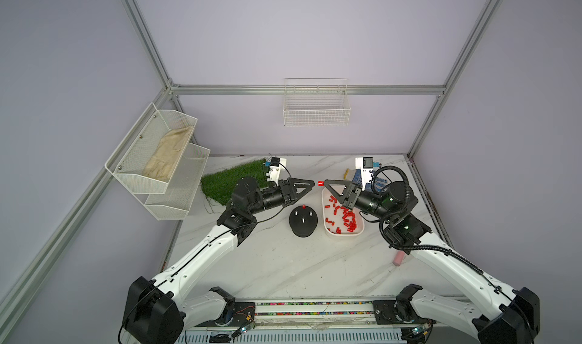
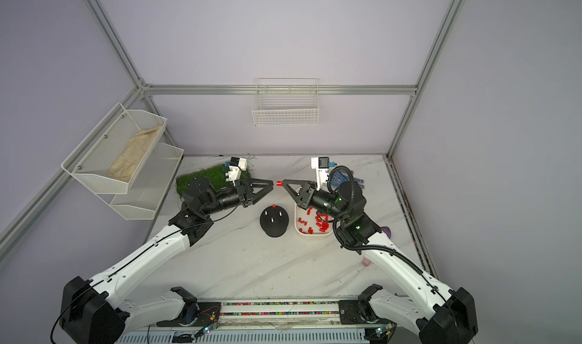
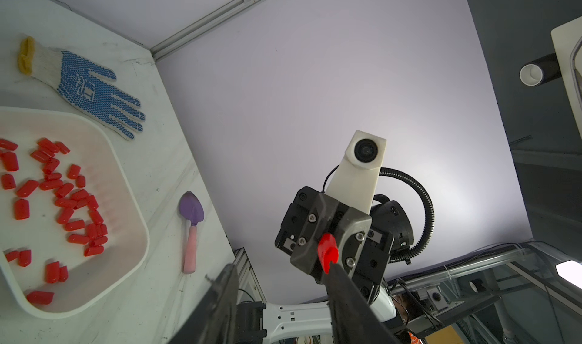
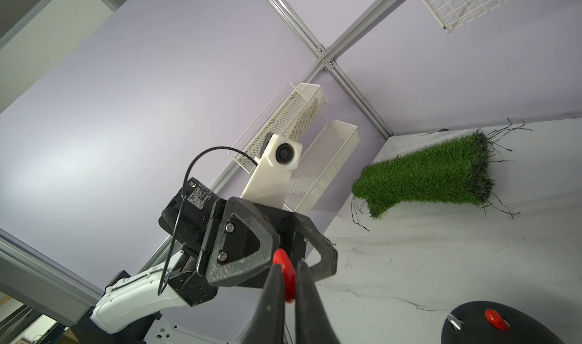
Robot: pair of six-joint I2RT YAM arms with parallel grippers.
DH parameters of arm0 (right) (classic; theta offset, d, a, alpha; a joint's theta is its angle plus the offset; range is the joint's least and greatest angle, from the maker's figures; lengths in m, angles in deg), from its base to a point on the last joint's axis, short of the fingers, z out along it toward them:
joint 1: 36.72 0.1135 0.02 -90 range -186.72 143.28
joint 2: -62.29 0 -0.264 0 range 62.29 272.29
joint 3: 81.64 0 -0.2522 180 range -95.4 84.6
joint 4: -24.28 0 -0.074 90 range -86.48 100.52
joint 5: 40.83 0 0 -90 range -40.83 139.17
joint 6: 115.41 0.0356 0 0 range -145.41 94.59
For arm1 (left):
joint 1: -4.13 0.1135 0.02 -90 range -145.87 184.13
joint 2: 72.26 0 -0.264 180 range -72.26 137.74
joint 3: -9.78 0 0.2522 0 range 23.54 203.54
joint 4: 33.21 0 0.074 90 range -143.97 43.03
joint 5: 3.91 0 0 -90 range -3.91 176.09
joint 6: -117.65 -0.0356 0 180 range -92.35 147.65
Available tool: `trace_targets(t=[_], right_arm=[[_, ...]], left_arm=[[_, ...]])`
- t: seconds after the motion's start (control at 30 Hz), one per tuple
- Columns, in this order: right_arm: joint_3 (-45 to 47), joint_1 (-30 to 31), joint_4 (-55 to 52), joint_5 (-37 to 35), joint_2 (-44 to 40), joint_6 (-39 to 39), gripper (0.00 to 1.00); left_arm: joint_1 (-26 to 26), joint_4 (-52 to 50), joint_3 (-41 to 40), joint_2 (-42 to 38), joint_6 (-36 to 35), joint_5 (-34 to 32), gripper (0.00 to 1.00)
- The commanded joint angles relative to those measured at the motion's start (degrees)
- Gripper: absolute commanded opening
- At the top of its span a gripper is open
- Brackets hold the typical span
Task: Cover the protruding screws with screw protection sleeves
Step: Attach the screw protection sleeve to the screw.
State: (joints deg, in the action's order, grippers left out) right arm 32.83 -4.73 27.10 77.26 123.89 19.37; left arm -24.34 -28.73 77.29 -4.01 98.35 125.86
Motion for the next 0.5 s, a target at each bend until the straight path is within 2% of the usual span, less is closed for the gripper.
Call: trace_targets(t=[0.0, 0.13, 0.33, 0.4, 0.47], right_arm=[[-2.42, 0.0, -4.43, 1.65, -0.1, -3.31, 0.11], [-4.71, -0.08, -8.71, 3.34, 0.16, -6.52, 0.11], [-9.53, -2.21, -18.97, 5.82, 0.75, -12.81, 0.11], [-11.98, -2.91, -23.55, 5.69, 1.59, -14.72, 0.11], [-14.72, -3.16, -28.62, 4.51, 2.89, -16.75, 0.12]], left_arm=[[1.0, 1.07, 4.53, 0.01, -1.4, 2.89, 0.47], [1.94, 0.86, 6.62, 0.99, -0.32, 7.74, 0.49], [4.57, -5.4, 9.66, 1.66, -2.08, 15.14, 0.51], [5.64, -11.29, 10.07, 0.77, -5.25, 14.42, 0.51], [6.6, -21.52, 11.12, -0.27, -10.72, 11.58, 0.51]])
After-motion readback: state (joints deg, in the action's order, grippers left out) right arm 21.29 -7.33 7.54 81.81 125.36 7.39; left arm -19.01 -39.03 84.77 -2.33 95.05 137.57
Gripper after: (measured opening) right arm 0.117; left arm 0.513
